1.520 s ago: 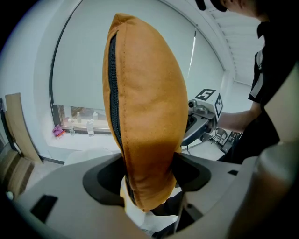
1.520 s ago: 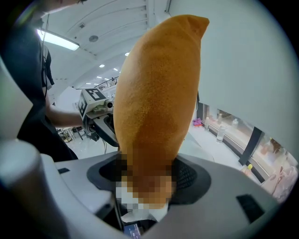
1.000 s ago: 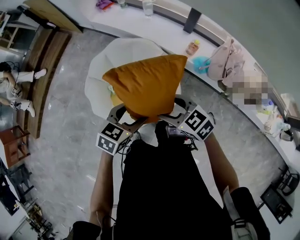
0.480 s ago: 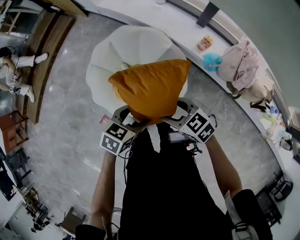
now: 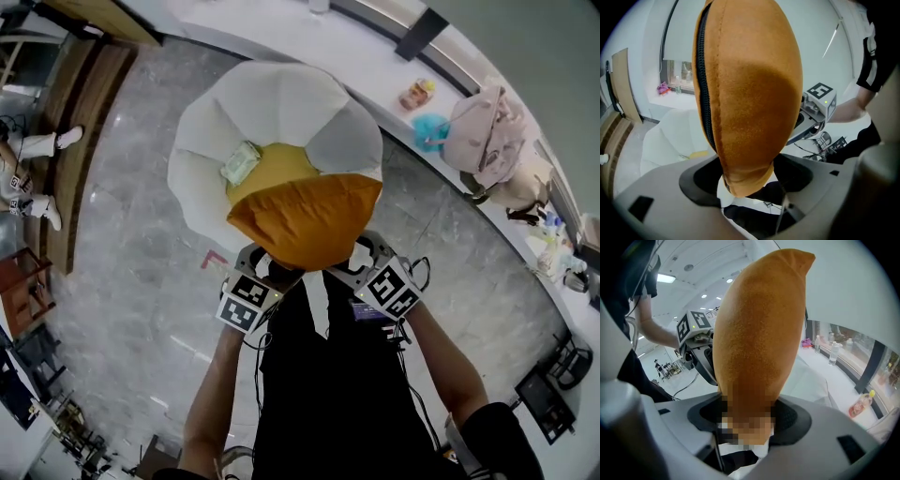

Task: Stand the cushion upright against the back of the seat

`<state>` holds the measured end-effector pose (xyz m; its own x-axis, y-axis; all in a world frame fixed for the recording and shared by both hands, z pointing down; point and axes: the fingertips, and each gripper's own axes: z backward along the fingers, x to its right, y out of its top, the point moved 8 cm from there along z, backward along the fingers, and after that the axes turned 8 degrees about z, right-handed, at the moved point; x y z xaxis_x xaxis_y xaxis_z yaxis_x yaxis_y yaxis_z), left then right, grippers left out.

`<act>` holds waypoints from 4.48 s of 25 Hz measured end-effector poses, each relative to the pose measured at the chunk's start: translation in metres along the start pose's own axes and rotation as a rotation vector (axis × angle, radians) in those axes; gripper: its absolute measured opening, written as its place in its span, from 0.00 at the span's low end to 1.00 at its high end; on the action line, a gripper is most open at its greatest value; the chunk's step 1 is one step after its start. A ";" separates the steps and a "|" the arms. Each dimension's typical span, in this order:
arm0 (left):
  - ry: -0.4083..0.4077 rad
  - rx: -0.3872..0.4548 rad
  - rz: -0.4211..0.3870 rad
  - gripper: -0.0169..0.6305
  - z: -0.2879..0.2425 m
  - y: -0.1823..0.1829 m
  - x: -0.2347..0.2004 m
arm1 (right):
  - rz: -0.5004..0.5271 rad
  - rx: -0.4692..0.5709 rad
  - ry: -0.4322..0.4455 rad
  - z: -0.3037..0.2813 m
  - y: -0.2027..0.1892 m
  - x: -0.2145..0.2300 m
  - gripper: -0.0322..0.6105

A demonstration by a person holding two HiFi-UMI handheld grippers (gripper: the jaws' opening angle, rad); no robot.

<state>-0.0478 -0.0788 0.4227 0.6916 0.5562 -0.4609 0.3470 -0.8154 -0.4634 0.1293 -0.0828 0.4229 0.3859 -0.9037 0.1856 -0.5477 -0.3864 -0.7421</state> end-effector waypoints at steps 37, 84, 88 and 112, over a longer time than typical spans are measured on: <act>0.222 -0.082 -0.180 0.52 -0.233 -0.060 -0.251 | 0.040 -0.192 -0.027 -0.287 -0.164 0.157 0.49; 0.336 -0.223 -0.370 0.57 -0.314 -0.043 -0.356 | -0.119 -0.402 -0.027 -0.404 -0.201 0.280 0.55; 0.321 -0.223 -0.382 0.57 -0.309 -0.044 -0.347 | -0.140 -0.429 -0.043 -0.397 -0.198 0.284 0.57; 0.277 -0.078 -0.204 0.45 -0.185 -0.039 -0.242 | -0.114 -0.317 -0.086 -0.265 -0.111 0.152 0.41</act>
<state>-0.1116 -0.2117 0.6919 0.7448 0.6531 -0.1364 0.5361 -0.7075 -0.4605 0.0520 -0.2267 0.7041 0.5121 -0.8375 0.1906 -0.6954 -0.5345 -0.4803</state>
